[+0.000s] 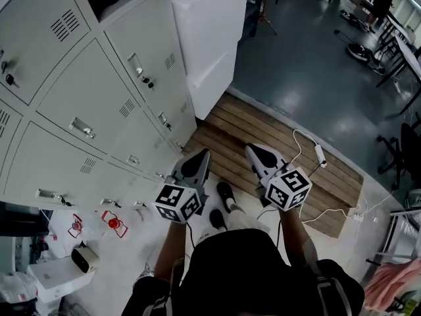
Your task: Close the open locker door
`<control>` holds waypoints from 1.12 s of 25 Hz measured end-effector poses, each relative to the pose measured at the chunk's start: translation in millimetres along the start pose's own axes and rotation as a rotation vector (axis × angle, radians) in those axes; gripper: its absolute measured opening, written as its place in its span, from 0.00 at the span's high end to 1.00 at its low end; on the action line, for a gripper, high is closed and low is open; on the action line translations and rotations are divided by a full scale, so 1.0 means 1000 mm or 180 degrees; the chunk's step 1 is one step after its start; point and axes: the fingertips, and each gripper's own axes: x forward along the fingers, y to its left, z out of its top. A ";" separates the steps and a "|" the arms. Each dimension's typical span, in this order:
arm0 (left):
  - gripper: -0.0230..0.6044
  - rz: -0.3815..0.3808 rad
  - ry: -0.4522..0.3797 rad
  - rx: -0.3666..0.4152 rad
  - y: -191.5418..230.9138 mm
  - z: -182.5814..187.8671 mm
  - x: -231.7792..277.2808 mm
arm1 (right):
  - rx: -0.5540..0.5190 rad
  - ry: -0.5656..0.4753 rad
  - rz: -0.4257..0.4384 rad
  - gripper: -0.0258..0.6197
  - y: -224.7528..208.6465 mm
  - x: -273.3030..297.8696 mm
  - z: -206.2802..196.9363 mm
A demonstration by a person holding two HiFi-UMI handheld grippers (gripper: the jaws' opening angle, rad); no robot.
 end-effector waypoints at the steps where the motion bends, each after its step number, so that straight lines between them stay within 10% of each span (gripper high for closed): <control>1: 0.94 0.0001 -0.0035 0.0014 0.003 0.006 0.005 | -0.0011 -0.0003 0.0019 0.95 -0.003 0.006 0.003; 28: 0.94 -0.0047 -0.0236 0.0448 0.057 0.212 0.188 | -0.0694 -0.0393 0.0496 0.95 -0.099 0.161 0.228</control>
